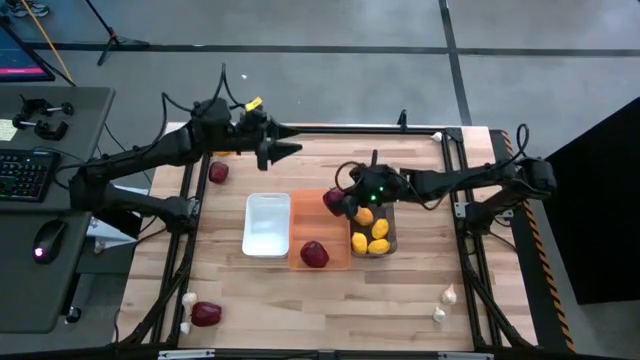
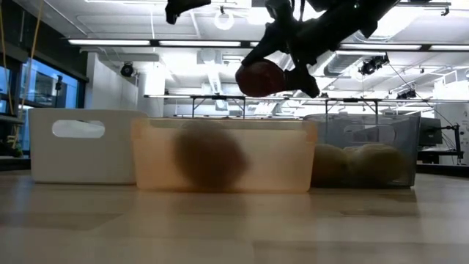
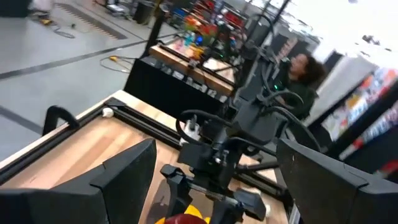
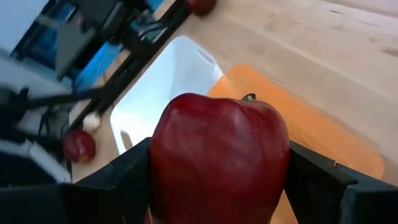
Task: Sort produce into baskets
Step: Put the red apple into the orange bin
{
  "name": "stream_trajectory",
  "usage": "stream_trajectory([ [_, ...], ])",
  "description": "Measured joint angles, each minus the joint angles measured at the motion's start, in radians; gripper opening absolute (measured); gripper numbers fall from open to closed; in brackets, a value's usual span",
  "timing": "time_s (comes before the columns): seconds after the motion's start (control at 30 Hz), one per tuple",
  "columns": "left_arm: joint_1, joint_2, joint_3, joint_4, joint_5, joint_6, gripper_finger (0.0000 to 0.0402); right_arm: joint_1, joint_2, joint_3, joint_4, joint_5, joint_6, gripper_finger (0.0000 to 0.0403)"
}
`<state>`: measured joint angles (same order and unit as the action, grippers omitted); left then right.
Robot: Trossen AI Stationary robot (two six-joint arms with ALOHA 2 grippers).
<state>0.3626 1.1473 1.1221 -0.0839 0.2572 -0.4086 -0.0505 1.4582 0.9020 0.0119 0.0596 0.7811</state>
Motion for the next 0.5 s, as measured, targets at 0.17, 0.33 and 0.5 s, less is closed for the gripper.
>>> stream_trajectory([
  [0.17,-0.054,0.0,0.0,-0.022,0.069,0.062,0.0319,0.062,0.015,0.0,0.026,0.105,0.053,0.0275],
  [0.33,-0.111,0.0,0.0,-0.055,0.079,0.072,0.0319,0.091,0.04,0.0,0.082,0.084,0.055,0.028],
  [0.5,-0.156,-0.012,0.0,-0.105,0.044,0.072,0.0319,0.099,0.073,0.0,0.091,0.106,0.025,0.0338],
])
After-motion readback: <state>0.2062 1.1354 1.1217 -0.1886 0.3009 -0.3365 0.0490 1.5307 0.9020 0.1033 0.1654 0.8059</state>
